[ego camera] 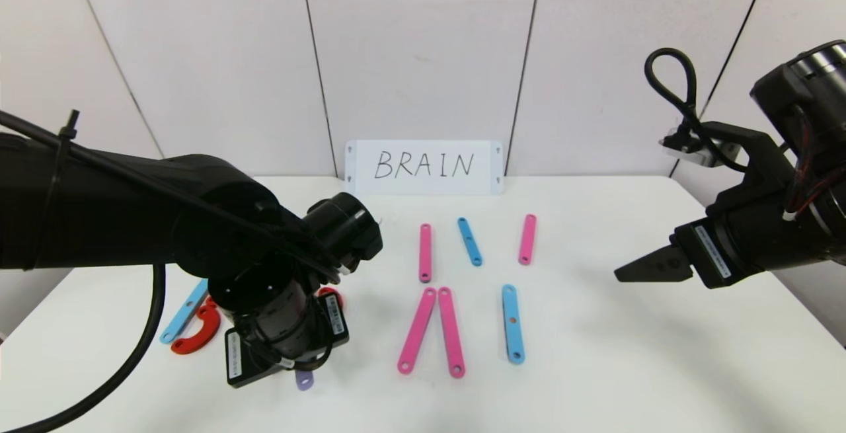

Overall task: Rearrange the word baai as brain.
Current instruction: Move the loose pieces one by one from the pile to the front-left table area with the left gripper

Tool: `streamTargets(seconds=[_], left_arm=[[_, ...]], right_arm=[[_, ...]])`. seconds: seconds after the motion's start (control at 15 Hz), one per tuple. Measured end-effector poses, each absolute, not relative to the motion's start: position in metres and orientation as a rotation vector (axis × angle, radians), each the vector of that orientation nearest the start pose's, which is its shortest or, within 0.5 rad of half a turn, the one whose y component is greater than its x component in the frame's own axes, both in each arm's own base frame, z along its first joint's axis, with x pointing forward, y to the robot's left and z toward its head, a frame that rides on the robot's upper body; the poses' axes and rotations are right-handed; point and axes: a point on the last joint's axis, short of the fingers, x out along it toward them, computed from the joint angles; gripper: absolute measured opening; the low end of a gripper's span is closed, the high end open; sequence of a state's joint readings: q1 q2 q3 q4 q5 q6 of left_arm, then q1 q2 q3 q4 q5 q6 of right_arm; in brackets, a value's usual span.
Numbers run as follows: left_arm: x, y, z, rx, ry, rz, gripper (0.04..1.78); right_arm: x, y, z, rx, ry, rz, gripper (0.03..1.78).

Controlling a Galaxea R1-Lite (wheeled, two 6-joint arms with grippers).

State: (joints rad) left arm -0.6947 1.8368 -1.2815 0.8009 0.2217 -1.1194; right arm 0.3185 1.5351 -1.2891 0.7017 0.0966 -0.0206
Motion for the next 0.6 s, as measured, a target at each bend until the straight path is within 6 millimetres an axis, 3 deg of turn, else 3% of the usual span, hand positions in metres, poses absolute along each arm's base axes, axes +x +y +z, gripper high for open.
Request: streamTargets(seconds=[0.6], left_arm=[[0.230, -0.185, 0.148, -0.387, 1.247, 0.326, 0.27]], right_arm=[[0.225, 0.078, 0.246, -0.127, 0.948, 0.399, 1.74]])
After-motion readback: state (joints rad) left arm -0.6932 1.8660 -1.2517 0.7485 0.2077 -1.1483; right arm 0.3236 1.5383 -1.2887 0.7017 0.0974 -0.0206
